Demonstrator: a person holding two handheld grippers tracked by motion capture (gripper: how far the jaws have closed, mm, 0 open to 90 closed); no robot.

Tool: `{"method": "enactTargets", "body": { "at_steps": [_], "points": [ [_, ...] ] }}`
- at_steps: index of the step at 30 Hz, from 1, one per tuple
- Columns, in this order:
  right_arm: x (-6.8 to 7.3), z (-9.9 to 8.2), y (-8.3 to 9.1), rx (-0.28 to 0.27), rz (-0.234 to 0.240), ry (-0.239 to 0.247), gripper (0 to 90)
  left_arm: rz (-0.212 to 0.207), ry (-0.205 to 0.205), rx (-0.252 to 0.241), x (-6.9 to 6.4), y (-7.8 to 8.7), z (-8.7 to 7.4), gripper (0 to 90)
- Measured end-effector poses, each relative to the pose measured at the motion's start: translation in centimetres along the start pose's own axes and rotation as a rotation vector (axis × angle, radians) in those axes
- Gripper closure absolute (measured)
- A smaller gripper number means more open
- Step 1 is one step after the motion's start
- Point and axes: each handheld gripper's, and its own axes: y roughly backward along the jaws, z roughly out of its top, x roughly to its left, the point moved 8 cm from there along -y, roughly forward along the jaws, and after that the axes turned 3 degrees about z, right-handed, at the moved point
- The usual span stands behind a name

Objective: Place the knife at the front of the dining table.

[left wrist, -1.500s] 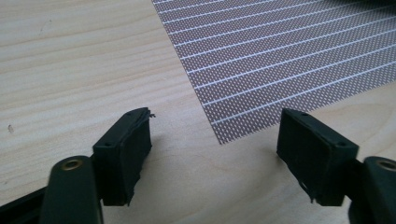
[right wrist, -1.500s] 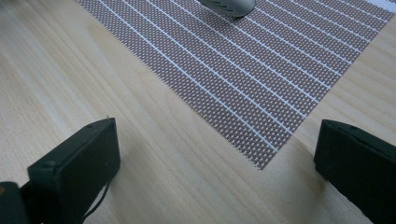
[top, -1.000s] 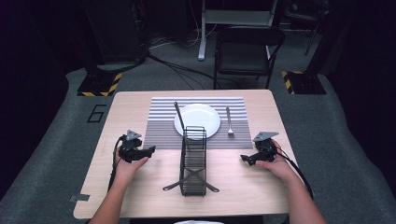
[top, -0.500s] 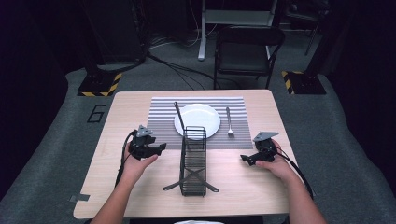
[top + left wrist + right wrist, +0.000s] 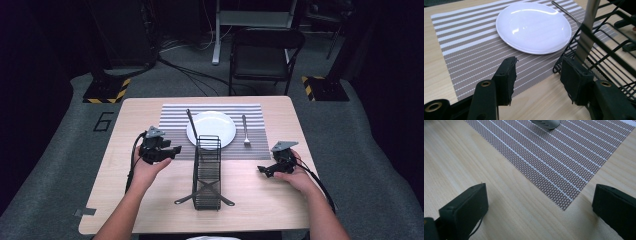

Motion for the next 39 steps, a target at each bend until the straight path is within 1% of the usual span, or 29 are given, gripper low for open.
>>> {"method": "enactTargets", "body": {
  "at_steps": [4,6,8,10,11,13,15,17,18,19,22,24,25,26,27,30,33,36,39],
  "points": [
    [0.0,0.0,0.0,0.0,0.0,0.0,0.0,-0.013,-0.016,-0.017,-0.5,0.4,1.1,46.0],
    [0.0,0.0,0.0,0.0,0.0,0.0,0.0,-0.01,-0.021,-0.032,-0.8,0.6,1.7,46.0],
    [0.0,0.0,0.0,0.0,0.0,0.0,0.0,-0.015,-0.029,-0.037,-1.0,0.6,2.2,46.1],
    [0.0,0.0,0.0,0.0,0.0,0.0,0.0,-0.023,-0.027,-0.044,-1.3,0.6,2.5,46.4],
    [0.0,0.0,0.0,0.0,0.0,0.0,0.0,-0.023,-0.035,-0.039,-1.4,0.7,2.7,46.6],
    [0.0,0.0,0.0,0.0,0.0,0.0,0.0,-0.032,-0.033,-0.047,-1.7,0.6,3.0,48.3],
    [0.0,0.0,0.0,0.0,0.0,0.0,0.0,-0.051,-0.026,-0.039,-2.0,0.6,3.2,50.8],
    [0.0,0.0,0.0,0.0,0.0,0.0,0.0,-0.056,-0.029,-0.041,-2.2,0.5,3.4,51.8],
    [0.0,0.0,0.0,0.0,0.0,0.0,0.0,-0.06,-0.035,-0.039,-2.3,0.5,3.5,51.8],
    [0.0,0.0,0.0,0.0,0.0,0.0,0.0,-0.062,-0.036,-0.051,-2.4,0.3,3.7,51.8],
    [0.0,0.0,0.0,0.0,0.0,-0.001,0.0,-0.061,-0.039,-0.048,-2.7,0.2,3.9,51.6],
    [0.0,0.0,0.0,0.0,0.0,-0.001,0.0,-0.068,-0.038,-0.057,-3.0,0.0,4.2,51.6],
    [0.0,0.0,0.0,0.0,0.0,-0.001,0.0,-0.07,-0.044,-0.05,-3.1,0.0,4.2,51.5],
    [0.0,0.0,0.0,0.0,0.0,-0.001,0.0,-0.075,-0.043,-0.058,-3.2,-0.1,4.3,51.5],
    [0.0,0.0,0.0,0.0,0.0,-0.001,0.0,-0.079,-0.046,-0.051,-3.3,-0.1,4.4,51.5],
    [0.0,0.0,0.0,0.0,0.0,-0.001,0.0,-0.09,-0.046,-0.055,-3.6,-0.3,4.7,51.4],
    [0.0,0.0,0.0,0.0,0.0,-0.001,0.0,-0.095,-0.047,-0.062,-3.9,-0.7,5.0,50.8],
    [0.0,0.0,0.0,0.0,0.0,-0.001,0.0,-0.101,-0.054,-0.057,-4.1,-1.1,5.1,50.5],
    [0.0,0.0,0.0,0.0,0.0,0.0,0.0,-0.109,-0.049,-0.058,-4.3,-1.7,5.2,50.5]
  ]
}}
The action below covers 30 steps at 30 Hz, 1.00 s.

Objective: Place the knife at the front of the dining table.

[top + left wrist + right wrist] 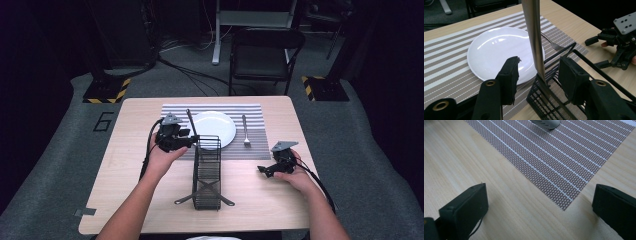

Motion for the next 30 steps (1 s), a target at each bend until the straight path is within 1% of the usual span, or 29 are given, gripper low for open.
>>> {"method": "enactTargets", "body": {
  "at_steps": [2,3,4,5,8,10,14,16,19,22,25,28,30],
  "points": [
    [0.0,0.0,0.0,0.0,0.0,0.0,0.0,-0.003,0.005,0.001,-0.1,-0.4,0.0,50.8],
    [0.0,0.0,0.0,0.0,0.0,0.0,0.0,-0.005,0.001,0.005,-0.1,-0.5,0.0,51.0],
    [0.0,0.0,0.0,0.0,0.0,0.0,0.0,-0.006,0.005,-0.002,-0.1,-0.7,0.1,51.5],
    [0.0,0.0,0.0,0.0,0.0,0.0,0.0,-0.007,0.007,0.004,-0.1,-0.8,0.1,51.6],
    [0.0,0.0,0.0,0.0,0.0,0.0,0.0,-0.012,0.0,0.003,-0.1,-1.2,0.1,52.8],
    [0.0,0.0,0.0,0.0,0.0,-0.001,0.0,-0.015,-0.001,0.011,0.0,-1.4,0.1,53.8],
    [0.0,0.0,0.0,0.0,0.0,-0.001,0.0,-0.014,-0.006,0.004,0.1,-1.6,0.2,56.0],
    [0.0,0.0,0.0,0.0,0.0,0.0,0.0,-0.019,-0.009,0.004,0.1,-1.7,0.3,58.0],
    [0.0,0.0,0.0,0.0,0.0,-0.001,0.0,-0.03,-0.004,-0.009,0.1,-1.8,0.4,59.4],
    [0.0,0.0,0.0,0.0,0.0,-0.001,0.0,-0.047,-0.018,-0.011,-0.1,-1.9,0.5,61.8],
    [0.0,0.0,0.0,0.0,0.0,-0.001,0.0,-0.067,-0.024,-0.012,-0.2,-2.0,0.5,65.1],
    [0.0,0.0,0.0,0.0,0.0,0.0,0.0,-0.07,-0.032,-0.01,-0.3,-1.9,0.5,68.7],
    [0.0,0.0,0.0,0.0,0.0,0.001,0.0,-0.075,-0.033,-0.014,-0.4,-1.7,0.6,73.4]
  ]
}}
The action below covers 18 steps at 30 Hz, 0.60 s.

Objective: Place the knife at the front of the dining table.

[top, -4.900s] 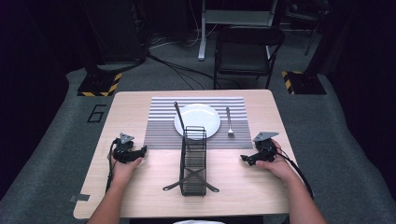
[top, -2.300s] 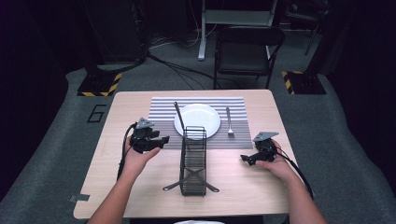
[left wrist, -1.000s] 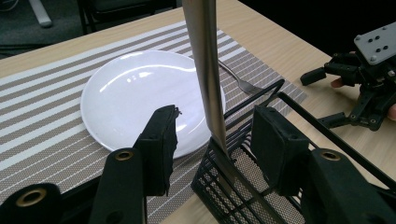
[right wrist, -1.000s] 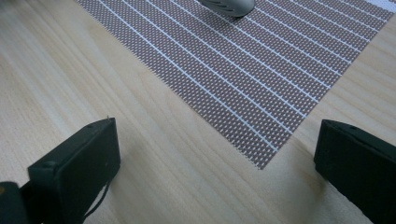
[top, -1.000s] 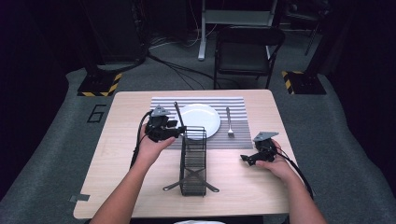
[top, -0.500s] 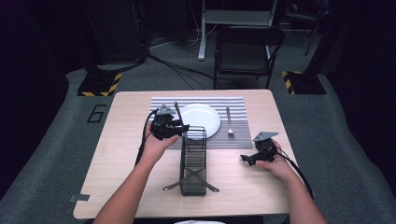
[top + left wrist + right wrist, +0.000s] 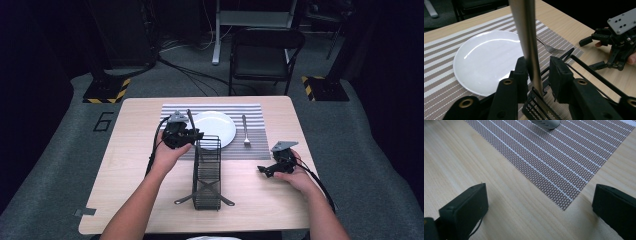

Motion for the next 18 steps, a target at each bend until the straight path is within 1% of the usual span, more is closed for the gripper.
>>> {"method": "enactTargets", "body": {
  "at_steps": [3,7,10,11,12,13,15,16,18],
  "points": [
    [0.0,0.0,0.0,0.0,0.0,0.0,0.0,0.002,-0.005,-0.008,-0.1,0.1,0.1,79.0],
    [0.0,0.0,0.0,0.0,0.0,-0.001,0.0,0.002,0.013,-0.009,-0.2,0.2,0.0,80.0],
    [0.0,0.0,0.0,0.0,0.0,-0.001,0.0,0.007,0.012,-0.012,-0.4,0.3,0.0,80.3],
    [0.0,0.0,0.0,0.0,0.0,-0.001,0.0,0.019,0.0,-0.006,-0.5,0.3,0.0,80.3],
    [0.0,0.0,0.0,0.0,0.0,0.0,0.0,0.022,-0.002,-0.006,-0.5,0.4,0.0,80.5],
    [0.0,0.0,0.0,0.0,0.0,-0.001,0.0,0.025,-0.006,-0.004,-0.6,0.5,0.0,80.6],
    [0.0,0.0,0.0,0.0,0.0,0.0,0.0,0.014,-0.011,-0.003,-0.8,0.6,0.0,82.1],
    [0.0,0.0,0.0,0.0,0.0,0.0,0.0,0.025,-0.021,0.006,-0.9,0.6,0.0,82.1],
    [0.0,0.0,0.0,0.0,0.0,-0.001,0.0,0.031,-0.037,0.017,-1.1,0.8,0.1,82.2]
  ]
}}
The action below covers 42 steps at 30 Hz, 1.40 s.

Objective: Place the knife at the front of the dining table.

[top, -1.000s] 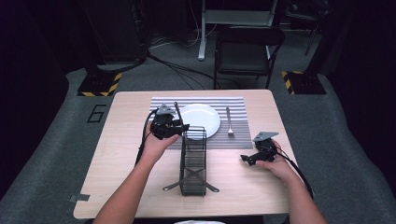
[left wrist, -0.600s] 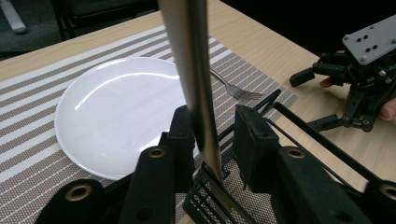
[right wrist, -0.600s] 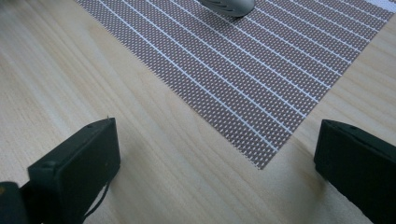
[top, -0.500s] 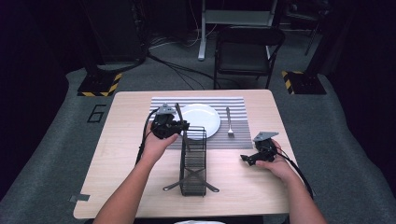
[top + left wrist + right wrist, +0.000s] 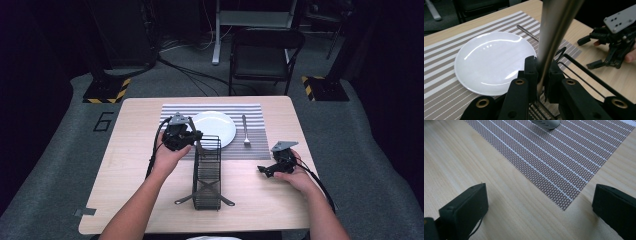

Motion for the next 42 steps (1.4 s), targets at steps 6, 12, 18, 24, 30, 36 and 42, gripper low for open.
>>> {"method": "enactTargets", "body": {
  "at_steps": [6,12,18,24,30,36,42],
  "points": [
    [0.0,0.0,0.0,0.0,0.0,0.0,0.0,-0.005,-0.005,-0.004,-0.2,0.7,0.8,82.3],
    [0.0,0.0,0.0,0.0,0.0,0.001,0.0,0.003,-0.012,-0.006,-0.4,1.6,1.7,82.4],
    [0.0,0.0,0.0,0.0,0.0,0.0,0.0,0.003,-0.013,-0.006,-0.6,2.4,2.6,82.4],
    [0.0,0.0,0.0,0.0,0.0,0.0,0.0,0.009,-0.022,-0.013,-0.8,3.3,3.7,82.4],
    [0.0,0.0,0.0,0.0,0.0,0.0,0.0,0.004,-0.024,-0.013,-0.9,4.2,4.7,82.4],
    [0.0,0.0,0.0,0.0,0.0,0.0,0.0,0.005,-0.024,-0.02,-1.0,5.1,5.8,82.4],
    [0.0,0.0,0.0,0.0,0.0,0.001,0.0,0.018,-0.029,-0.024,-0.7,6.3,6.6,82.4]
  ]
}}
